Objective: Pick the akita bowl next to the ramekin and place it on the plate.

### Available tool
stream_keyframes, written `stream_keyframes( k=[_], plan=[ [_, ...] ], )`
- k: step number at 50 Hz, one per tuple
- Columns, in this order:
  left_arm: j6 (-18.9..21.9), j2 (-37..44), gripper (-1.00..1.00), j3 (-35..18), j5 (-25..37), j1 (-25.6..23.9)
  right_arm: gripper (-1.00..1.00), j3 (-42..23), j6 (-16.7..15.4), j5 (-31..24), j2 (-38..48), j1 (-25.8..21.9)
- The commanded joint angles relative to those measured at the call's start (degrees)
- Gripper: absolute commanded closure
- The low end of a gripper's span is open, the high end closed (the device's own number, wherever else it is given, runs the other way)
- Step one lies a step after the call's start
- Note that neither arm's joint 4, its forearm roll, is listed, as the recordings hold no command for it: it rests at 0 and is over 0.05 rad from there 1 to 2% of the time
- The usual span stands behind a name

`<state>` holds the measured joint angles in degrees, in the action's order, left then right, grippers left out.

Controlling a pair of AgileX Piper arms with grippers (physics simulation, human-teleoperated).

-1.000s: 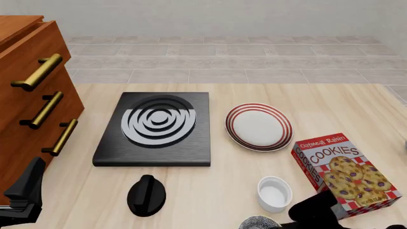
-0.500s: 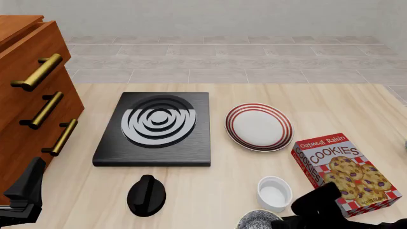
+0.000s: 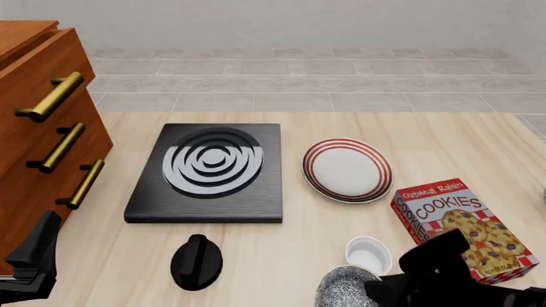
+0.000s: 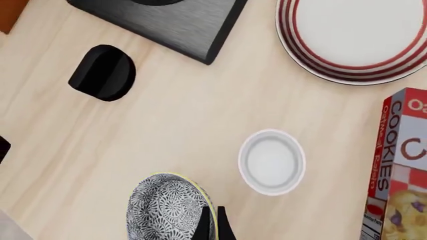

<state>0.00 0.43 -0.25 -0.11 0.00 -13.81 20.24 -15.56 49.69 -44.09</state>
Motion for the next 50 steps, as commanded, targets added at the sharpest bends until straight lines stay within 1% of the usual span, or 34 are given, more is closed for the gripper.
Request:
stream_keyframes(
  k=[1, 13, 17, 20, 21, 23, 32, 35, 41, 50],
  plan=[
    [0.0, 0.0, -1.00, 0.0, 0.0, 0.0, 1.00, -2.0, 1.1, -2.3, -3.5, 0.9],
    [0.0, 0.0, -1.00, 0.0, 0.0, 0.0, 1.00, -3.0, 4.4, -3.3, -6.8, 2.1],
    [0.0, 0.0, -1.00, 0.0, 0.0, 0.0, 1.00, -3.4, 4.5, -3.7, -7.6, 2.9],
    [0.0, 0.0, -1.00, 0.0, 0.0, 0.0, 1.00, -3.5, 5.4, -3.7, -8.0, 3.3],
    [0.0, 0.0, -1.00, 0.0, 0.0, 0.0, 1.00, -3.8, 5.0, -3.9, -8.4, 4.5],
    [0.0, 0.0, -1.00, 0.0, 0.0, 0.0, 1.00, -3.8, 5.2, -3.9, -8.4, 4.7],
    [0.0, 0.0, -1.00, 0.0, 0.0, 0.0, 1.00, -4.4, 5.2, -3.9, -9.3, 9.2],
    [0.0, 0.0, -1.00, 0.0, 0.0, 0.0, 1.00, -4.6, 5.6, -3.6, -9.0, 9.5],
    [0.0, 0.0, -1.00, 0.0, 0.0, 0.0, 1.00, -5.6, 4.6, -2.9, -7.7, 10.5],
    [0.0, 0.0, -1.00, 0.0, 0.0, 0.0, 1.00, -6.6, 4.6, -1.0, -6.0, 12.0]
  ],
)
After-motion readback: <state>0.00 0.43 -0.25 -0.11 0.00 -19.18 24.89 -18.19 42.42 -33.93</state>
